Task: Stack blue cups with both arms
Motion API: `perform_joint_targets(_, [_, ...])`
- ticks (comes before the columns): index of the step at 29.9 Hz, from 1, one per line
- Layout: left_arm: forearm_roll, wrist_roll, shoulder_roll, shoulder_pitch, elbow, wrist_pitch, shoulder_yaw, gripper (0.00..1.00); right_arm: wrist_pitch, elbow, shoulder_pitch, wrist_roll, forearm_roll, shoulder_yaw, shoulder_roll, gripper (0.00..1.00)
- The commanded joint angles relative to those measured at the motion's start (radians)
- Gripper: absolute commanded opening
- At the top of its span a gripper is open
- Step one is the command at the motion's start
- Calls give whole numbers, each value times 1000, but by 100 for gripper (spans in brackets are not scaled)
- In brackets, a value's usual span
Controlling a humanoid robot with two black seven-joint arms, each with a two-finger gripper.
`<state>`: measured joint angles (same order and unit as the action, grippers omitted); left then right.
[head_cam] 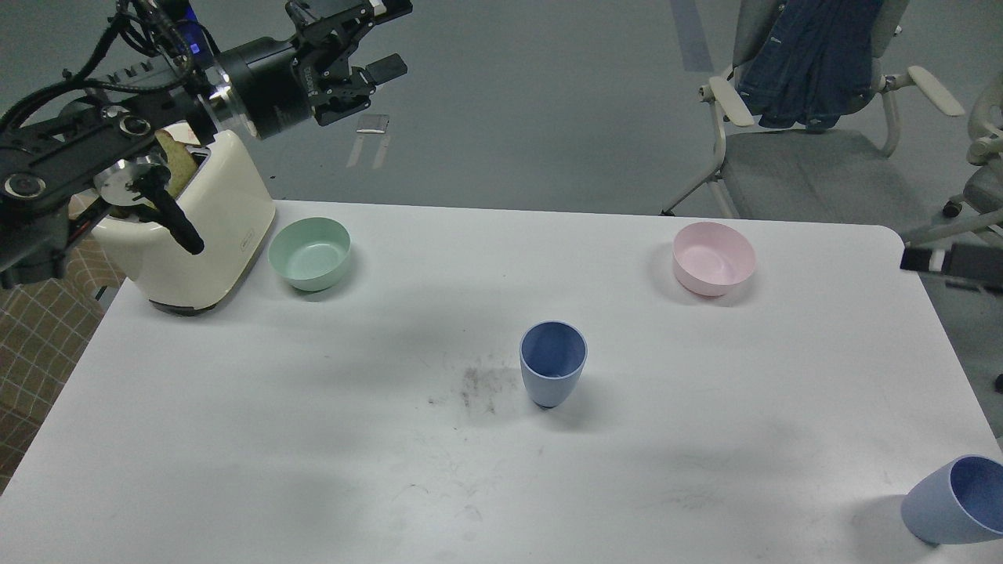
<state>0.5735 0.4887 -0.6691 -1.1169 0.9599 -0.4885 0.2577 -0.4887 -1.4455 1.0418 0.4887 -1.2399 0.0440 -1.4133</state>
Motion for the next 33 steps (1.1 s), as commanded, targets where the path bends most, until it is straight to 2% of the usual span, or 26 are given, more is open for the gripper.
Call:
perform_joint_targets(1, [0,0,28,17,0,0,2,91,38,-18,-51,0,-142,-41,-67,100])
perform_joint_targets(8, [8,0,36,20,0,0,0,91,133,-13,-52,0,-338,-167,-81,100])
perform_joint_targets(26, [13,0,36,40,2,0,2,91,133,14,-62,0,-380,-262,-78,99])
perform_joint_targets(30, [11,0,36,42,2,0,2,91,139,66,-62,0,-378,-265,-21,97])
perform_joint_targets(33, [13,0,36,49,2,0,3,91,159,99,-62,0,-377,-266,20,90])
